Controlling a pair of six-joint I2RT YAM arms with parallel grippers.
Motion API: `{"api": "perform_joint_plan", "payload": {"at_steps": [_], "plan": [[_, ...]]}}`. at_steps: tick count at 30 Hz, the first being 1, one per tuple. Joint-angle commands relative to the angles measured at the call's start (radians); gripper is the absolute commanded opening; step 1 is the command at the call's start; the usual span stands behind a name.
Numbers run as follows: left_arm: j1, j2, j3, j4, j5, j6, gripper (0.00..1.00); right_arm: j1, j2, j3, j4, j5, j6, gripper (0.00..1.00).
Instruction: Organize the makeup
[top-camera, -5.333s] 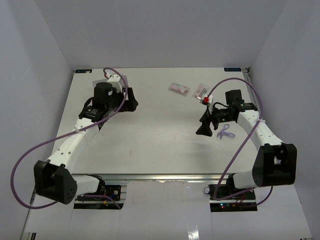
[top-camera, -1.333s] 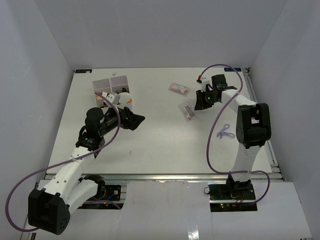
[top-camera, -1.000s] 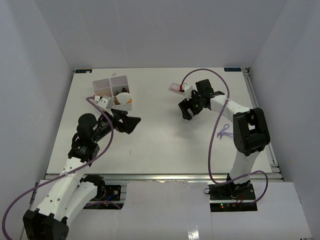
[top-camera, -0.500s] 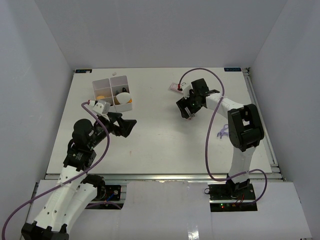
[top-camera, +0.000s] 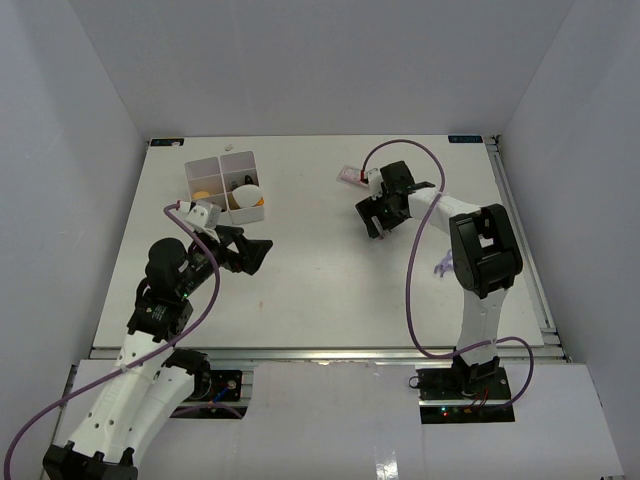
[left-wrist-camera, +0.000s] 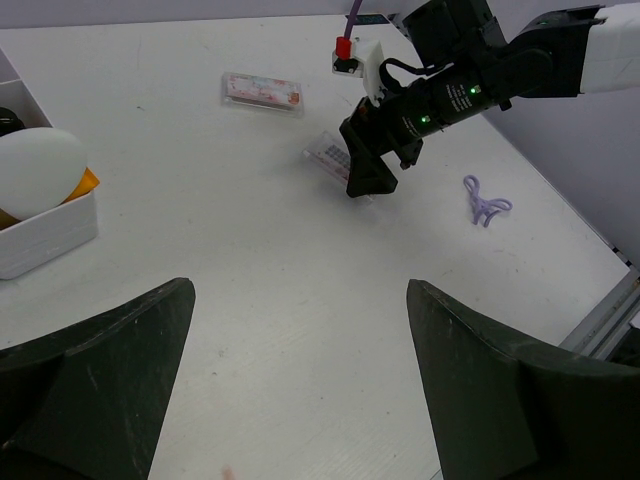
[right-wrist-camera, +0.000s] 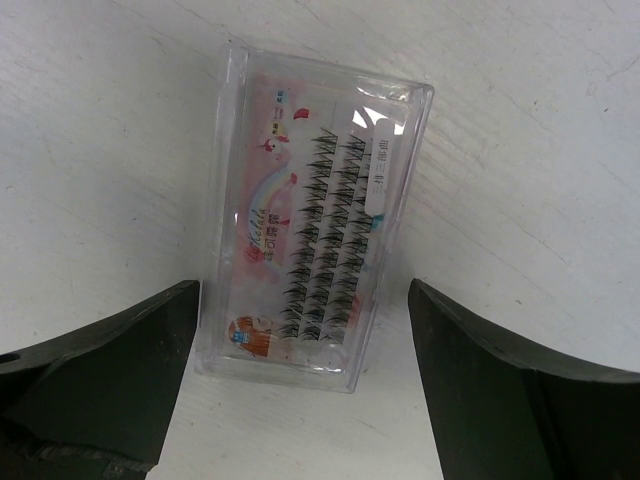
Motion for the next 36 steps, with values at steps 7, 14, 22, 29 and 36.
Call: {"api": "perform_joint_plan", "payload": {"at_steps": [7, 14, 22, 29, 36], "plan": [[0.003, 0.037, -0.008, 0.046, 0.083, -0.062, 0.98, 0.000, 0.023, 0.006, -0.002, -0.001, 0.016, 0.81], [0.003, 0.109, 0.019, 0.107, 0.161, -0.209, 0.97, -0.021, 0.014, 0.017, -0.054, -0.123, 0.007, 0.41], [0.003, 0.271, 0.054, 0.172, 0.149, -0.479, 0.93, -0.022, -0.176, -0.082, -0.019, -0.297, -0.085, 0.22], [-0.031, 0.520, 0.155, 0.185, 0.111, -0.683, 0.90, -0.019, -0.411, -0.240, 0.056, -0.532, -0.181, 0.18], [-0.140, 0.741, 0.312, 0.178, 0.036, -0.756, 0.89, 0.040, -0.517, -0.287, 0.071, -0.573, -0.213, 0.18]]}}
